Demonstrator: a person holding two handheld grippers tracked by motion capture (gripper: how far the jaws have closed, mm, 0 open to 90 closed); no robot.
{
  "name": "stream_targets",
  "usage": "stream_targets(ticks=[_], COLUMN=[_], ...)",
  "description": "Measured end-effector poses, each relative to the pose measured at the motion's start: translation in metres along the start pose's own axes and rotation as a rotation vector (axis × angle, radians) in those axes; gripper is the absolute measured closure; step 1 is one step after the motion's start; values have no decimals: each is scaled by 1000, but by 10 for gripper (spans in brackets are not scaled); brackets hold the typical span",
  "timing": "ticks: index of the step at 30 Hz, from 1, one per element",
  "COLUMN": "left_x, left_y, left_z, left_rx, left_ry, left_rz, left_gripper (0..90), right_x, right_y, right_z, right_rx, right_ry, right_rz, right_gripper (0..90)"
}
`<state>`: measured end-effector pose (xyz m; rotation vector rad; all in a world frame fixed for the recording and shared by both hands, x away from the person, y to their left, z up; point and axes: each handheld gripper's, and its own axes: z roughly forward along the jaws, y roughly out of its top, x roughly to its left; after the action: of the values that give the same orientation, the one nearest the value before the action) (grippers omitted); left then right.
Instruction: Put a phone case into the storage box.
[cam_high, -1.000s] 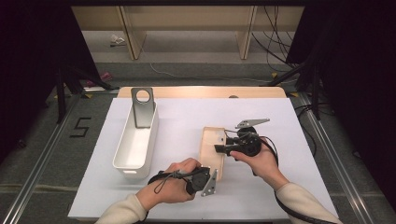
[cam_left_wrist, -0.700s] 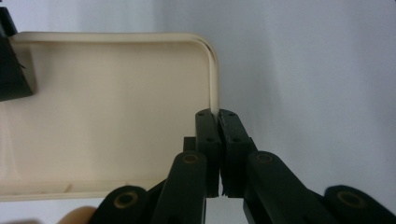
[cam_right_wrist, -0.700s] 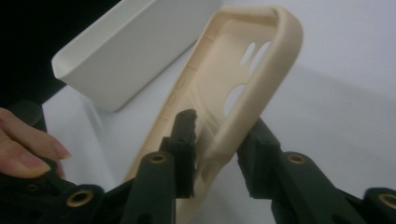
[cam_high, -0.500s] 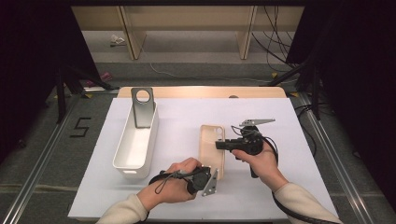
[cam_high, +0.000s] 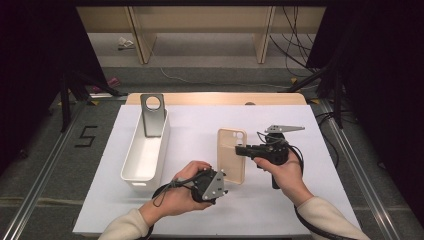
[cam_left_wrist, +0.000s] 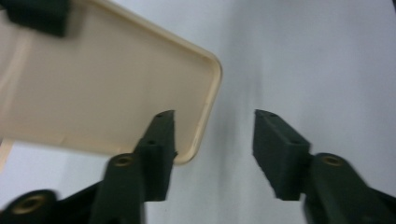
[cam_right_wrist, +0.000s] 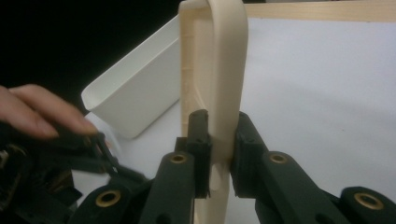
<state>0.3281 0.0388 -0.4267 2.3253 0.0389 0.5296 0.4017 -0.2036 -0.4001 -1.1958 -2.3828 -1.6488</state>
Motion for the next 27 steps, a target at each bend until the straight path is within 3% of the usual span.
stream_targets(ticks=[5,9,15,17,23,27], left_x=[5,7,13,16,24,30], left_y=[-14,-25,-31,-30,-20,-15], left_z=[-12,-18,-25,-26,-29,-28], left_rx=[-87,-142,-199,-216,-247,-265], left_ry=[46,70,122,133,187,200], left_rz=[-175,-311,-451,-478,-501,-539], left_gripper=[314,300,311,324,354,366], right_x=[-2,-2,0,1,3,4], right_y=[-2,-5,-8,-8,-10,-11], right_z=[-5,-9,-12,-13,-11,-11], right_rx=[-9,-9,-19,-21,-21,-22], right_ry=[-6,-10,0,3,3,0], right_rz=[-14,-30,-34,-37,-35,-36], right_gripper=[805,805,804,804,804,804])
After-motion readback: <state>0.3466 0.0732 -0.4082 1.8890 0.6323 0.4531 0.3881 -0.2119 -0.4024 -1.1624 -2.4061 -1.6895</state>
